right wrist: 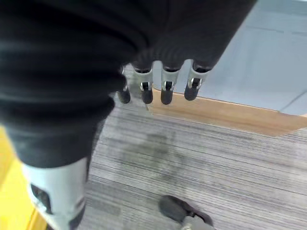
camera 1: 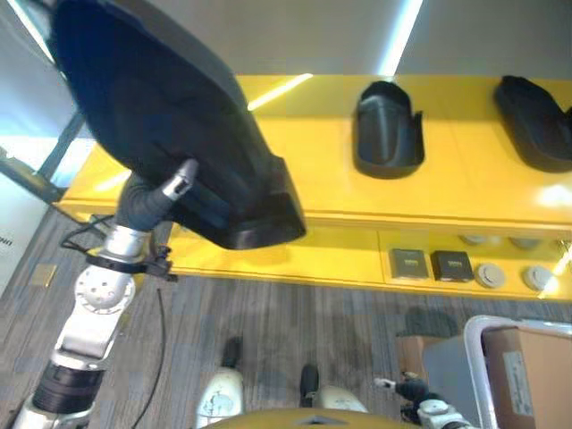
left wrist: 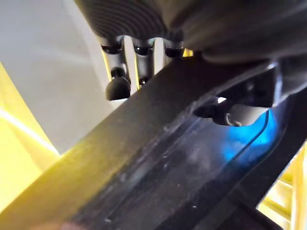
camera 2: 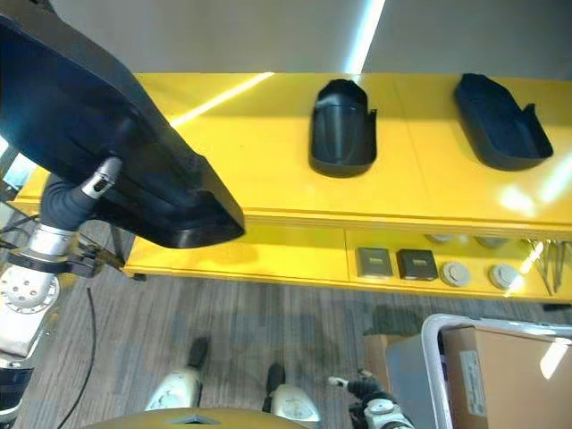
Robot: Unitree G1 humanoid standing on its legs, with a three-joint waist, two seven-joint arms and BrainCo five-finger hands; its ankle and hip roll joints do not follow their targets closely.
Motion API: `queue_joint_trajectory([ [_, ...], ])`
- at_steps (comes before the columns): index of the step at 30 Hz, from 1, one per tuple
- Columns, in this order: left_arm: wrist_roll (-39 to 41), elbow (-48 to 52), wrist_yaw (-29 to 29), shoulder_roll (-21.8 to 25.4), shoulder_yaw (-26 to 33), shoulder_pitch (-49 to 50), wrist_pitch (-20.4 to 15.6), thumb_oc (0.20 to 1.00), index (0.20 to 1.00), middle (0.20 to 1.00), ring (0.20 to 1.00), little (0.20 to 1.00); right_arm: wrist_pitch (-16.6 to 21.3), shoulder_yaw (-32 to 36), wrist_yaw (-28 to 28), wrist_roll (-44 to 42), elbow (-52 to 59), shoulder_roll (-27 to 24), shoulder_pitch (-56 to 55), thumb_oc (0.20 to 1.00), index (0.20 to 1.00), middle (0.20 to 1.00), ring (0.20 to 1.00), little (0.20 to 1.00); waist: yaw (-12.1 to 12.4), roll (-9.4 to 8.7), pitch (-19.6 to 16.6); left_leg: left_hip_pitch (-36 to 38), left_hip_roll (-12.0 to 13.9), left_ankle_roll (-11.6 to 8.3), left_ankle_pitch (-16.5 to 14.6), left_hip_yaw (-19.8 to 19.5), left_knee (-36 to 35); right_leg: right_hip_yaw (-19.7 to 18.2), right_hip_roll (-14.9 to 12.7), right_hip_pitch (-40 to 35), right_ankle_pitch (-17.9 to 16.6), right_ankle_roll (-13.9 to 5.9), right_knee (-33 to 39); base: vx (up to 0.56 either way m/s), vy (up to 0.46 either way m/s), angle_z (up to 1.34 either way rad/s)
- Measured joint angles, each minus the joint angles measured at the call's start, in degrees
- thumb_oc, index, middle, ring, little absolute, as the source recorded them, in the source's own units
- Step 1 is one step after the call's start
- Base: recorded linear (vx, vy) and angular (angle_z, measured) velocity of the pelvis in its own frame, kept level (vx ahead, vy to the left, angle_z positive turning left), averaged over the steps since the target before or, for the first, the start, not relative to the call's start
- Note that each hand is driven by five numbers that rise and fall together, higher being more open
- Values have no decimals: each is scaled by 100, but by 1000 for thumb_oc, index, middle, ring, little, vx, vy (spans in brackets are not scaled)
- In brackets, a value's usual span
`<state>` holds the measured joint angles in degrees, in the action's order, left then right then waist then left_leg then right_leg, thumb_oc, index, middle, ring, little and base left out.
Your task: Move parts from the plastic box to the shelf.
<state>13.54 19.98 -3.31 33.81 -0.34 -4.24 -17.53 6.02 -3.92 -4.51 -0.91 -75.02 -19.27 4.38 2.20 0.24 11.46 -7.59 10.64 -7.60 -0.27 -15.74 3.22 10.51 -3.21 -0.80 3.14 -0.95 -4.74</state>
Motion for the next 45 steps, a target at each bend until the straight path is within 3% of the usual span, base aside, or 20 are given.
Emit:
queue_joint_trajectory([
  [2,18,-264,-12,-11,34,-51,6,200,200,200,200,200,-10,-178,-1,-58,62,-25,-28,1000,1000,1000,1000,1000,-56,19,-55,-55,553,-81,-12,15,87,0,-60,-1,128,-139,-170,191,391,12],
  [4,32,-379,-6,-48,4,-37,21,200,200,200,200,200,-36,-670,19,-12,209,-126,-52,1000,1000,1000,1000,1000,-60,73,-161,-24,619,-132,15,-151,74,-103,-165,40,209,-359,-246,142,313,-14],
  [6,34,-395,-12,-60,5,-37,25,200,200,200,200,200,20,-702,58,107,341,-299,-222,1000,1000,1000,1000,1000,-64,342,-286,149,361,53,163,-132,-62,-238,-325,106,172,-589,-340,208,456,-33],
  [7,37,-417,7,-24,-14,-102,35,200,200,200,200,200,0,-622,49,118,336,-258,-262,1000,1000,1000,1000,1000,-149,352,-300,163,251,-440,46,151,83,-224,-519,41,93,-830,-298,179,449,2],
  [8,44,-492,15,-22,-110,-211,78,200,200,200,200,200,-15,-578,38,129,384,-171,-341,1000,1000,1000,1000,1000,-166,127,-274,67,-104,-132,-51,453,386,-212,-926,-54,86,-885,-359,85,290,11],
  [9,93,-580,1,-25,-216,-266,77,200,200,200,200,200,-15,-483,59,134,454,-142,-410,1000,1000,1000,1000,1000,-146,68,-312,50,-321,-198,-115,519,450,-181,-1101,18,120,-660,-496,77,376,-6],
  [10,173,-613,10,278,-345,-262,166,200,200,200,200,200,-34,-290,26,122,419,27,-442,1000,1000,1000,1000,1000,-199,-43,-344,25,-806,191,-278,775,700,-576,-1544,179,-624,-488,-524,116,452,-31],
  [11,196,-631,74,527,-342,-282,171,200,200,200,200,200,-24,-159,14,94,420,167,-462,1000,1000,1000,1000,1000,-272,-6,-364,12,-945,351,-218,959,668,-666,-1681,415,-665,-506,-726,112,362,-62],
  [12,178,-600,95,702,-177,-177,170,200,200,200,200,200,-44,-161,20,-5,579,375,-413,1000,1000,1000,1000,1000,-276,23,-353,17,-1011,578,-192,1225,646,-706,-1603,630,-657,-544,-865,132,308,-115],
  [13,99,-736,81,1073,69,-77,191,200,200,200,200,200,-11,-302,-8,-104,1033,749,-427,1000,1000,1000,1000,1000,-219,48,-344,78,-981,622,-138,1439,484,-1045,-1050,1047,-79,-645,-1203,84,98,-102],
  [14,29,-908,70,1168,-14,-241,255,200,200,200,200,200,66,-507,27,-102,1243,656,-411,1000,1000,1000,1000,1000,-378,128,-349,170,-1018,594,37,1408,178,-1370,-386,1126,387,-525,-1219,44,31,-59],
  [16,-35,-1130,29,891,-278,-692,238,200,200,200,200,200,96,-1223,23,-85,1109,563,-385,1000,1000,1000,1000,1000,-555,82,-366,182,-1228,551,163,1355,-147,-1584,194,1153,423,-291,-794,7,-54,33],
  [18,-43,-1121,-58,613,-259,-722,257,200,200,200,200,200,108,-926,36,-98,894,621,-295,1000,1000,1000,1000,1000,-553,59,-356,165,-1369,733,379,1498,-334,-1635,106,1127,74,-146,-392,41,-96,20],
  [19,-46,-1131,-135,560,-256,-709,275,200,200,200,200,200,115,-903,40,-99,729,599,-331,1000,1000,1000,1000,1000,-532,94,-332,170,-1367,819,451,1451,-449,-1776,-81,757,-139,-359,238,24,-125,10],
  [21,-26,-1317,-270,568,-311,-849,282,200,200,200,200,200,130,-954,48,-91,620,558,-413,1000,1000,1000,1000,1000,-525,15,-357,187,-1365,813,573,1412,-671,-1732,-297,420,-446,-462,880,-67,-96,21],
  [22,-13,-1860,-331,620,-713,-1601,288,200,200,200,200,200,172,-902,55,-96,568,516,-395,1000,1000,1000,1000,1000,-569,-3,-336,-5,-1361,772,721,1280,-773,-1744,-369,522,-603,-585,985,-76,-36,35],
  [26,671,-3619,-500,606,-1942,-3581,436,200,200,200,200,200,91,-741,23,-163,147,394,119,1000,1000,1000,1000,1000,-900,198,-108,-475,-1029,592,884,1321,-775,-1775,-50,1072,-959,-480,985,-55,-26,-11],
  [31,1354,-4238,-407,539,-2598,-4695,463,200,200,200,200,200,-9,-976,33,-221,205,232,132,1000,1000,1000,1000,1000,-1319,425,149,-597,-896,559,907,1442,-775,-1812,72,1274,-1051,-405,956,-60,4,-21],
  [36,1800,-5694,-399,552,-3231,-6206,493,200,200,200,200,200,4,-1162,30,-449,250,177,337,1000,1000,1000,1000,1000,-1335,601,344,-848,-820,523,933,1604,-774,-1964,141,1596,-1117,-383,948,-37,-2,-17],
  [45,2112,-7252,-103,917,-3827,-6935,878,200,200,200,200,200,4,-1175,59,-665,323,180,550,1000,1000,1000,1000,1000,-1291,681,546,-936,-802,507,925,1622,-774,-1996,157,1710,-1118,-373,946,-4,-3,-2],
])
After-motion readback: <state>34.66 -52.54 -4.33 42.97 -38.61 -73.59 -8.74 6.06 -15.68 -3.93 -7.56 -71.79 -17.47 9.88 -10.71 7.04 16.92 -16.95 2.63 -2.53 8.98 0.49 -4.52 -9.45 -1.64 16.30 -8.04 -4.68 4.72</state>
